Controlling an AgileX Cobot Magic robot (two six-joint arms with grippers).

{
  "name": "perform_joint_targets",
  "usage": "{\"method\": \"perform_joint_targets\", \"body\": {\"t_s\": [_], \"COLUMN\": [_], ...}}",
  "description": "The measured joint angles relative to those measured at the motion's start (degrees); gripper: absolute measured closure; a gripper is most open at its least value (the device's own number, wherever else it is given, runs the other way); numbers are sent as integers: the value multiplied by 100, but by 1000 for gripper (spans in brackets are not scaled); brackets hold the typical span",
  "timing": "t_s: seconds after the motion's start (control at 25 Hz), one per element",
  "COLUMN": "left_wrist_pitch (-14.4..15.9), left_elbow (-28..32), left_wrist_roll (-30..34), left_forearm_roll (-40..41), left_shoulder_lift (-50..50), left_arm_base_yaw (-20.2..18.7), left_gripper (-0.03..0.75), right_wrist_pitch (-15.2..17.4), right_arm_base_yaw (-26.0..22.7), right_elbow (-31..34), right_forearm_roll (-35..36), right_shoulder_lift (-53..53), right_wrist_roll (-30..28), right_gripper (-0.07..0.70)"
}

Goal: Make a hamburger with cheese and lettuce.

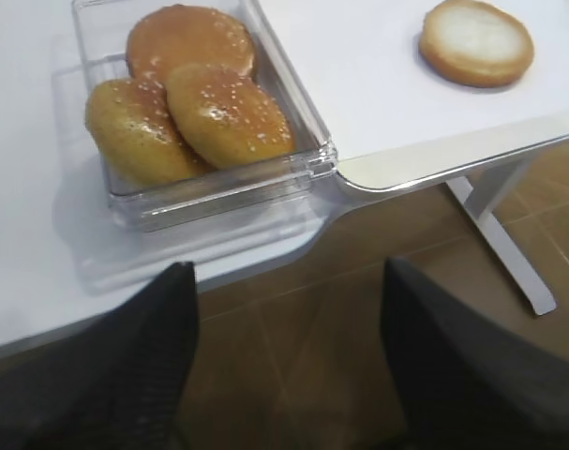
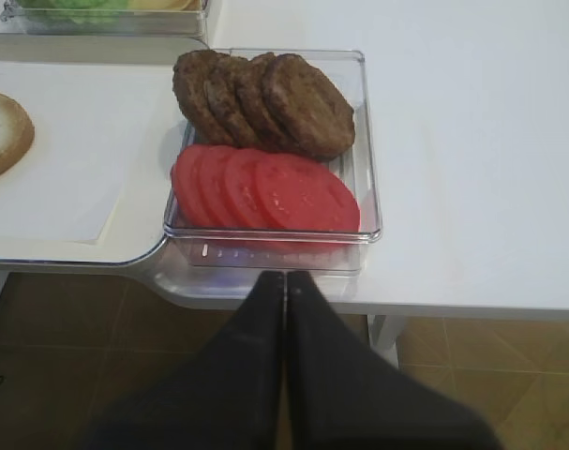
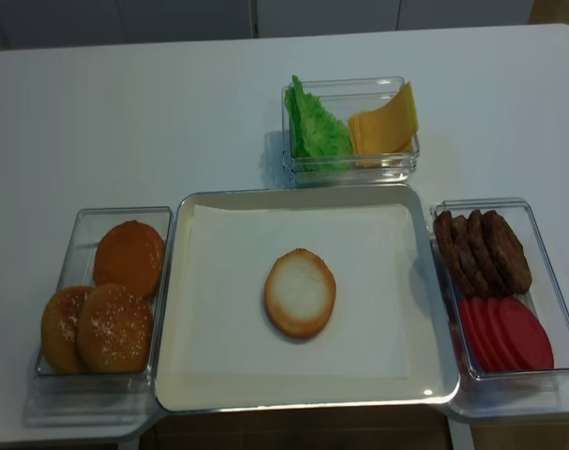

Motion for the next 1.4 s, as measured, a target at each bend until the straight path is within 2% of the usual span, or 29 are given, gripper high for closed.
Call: {"method": "perform_joint_targets", "body": {"t_s": [0.8,0.92,1.24,1.4], "left_wrist_pitch": [50,50,50,79], "left_elbow": [55,55,55,55], "left_wrist_roll": [0,0,0,0], "left_forearm_roll": [142,142,142,146], "left_shoulder_lift": [0,0,-152,-182], "left_arm_base_yaw": [0,175,1033,1250], "left_gripper": [260,260,260,260], "right_wrist_pitch": [0,0,0,0], "right_arm_base_yaw": [0,0,0,0], "right_elbow": [0,0,0,0], "right_forearm_roll": [0,0,0,0], "right_shoulder_lift": [0,0,0,0], "right_wrist_roll": [0,0,0,0], "right_gripper": [636,636,636,636]}}
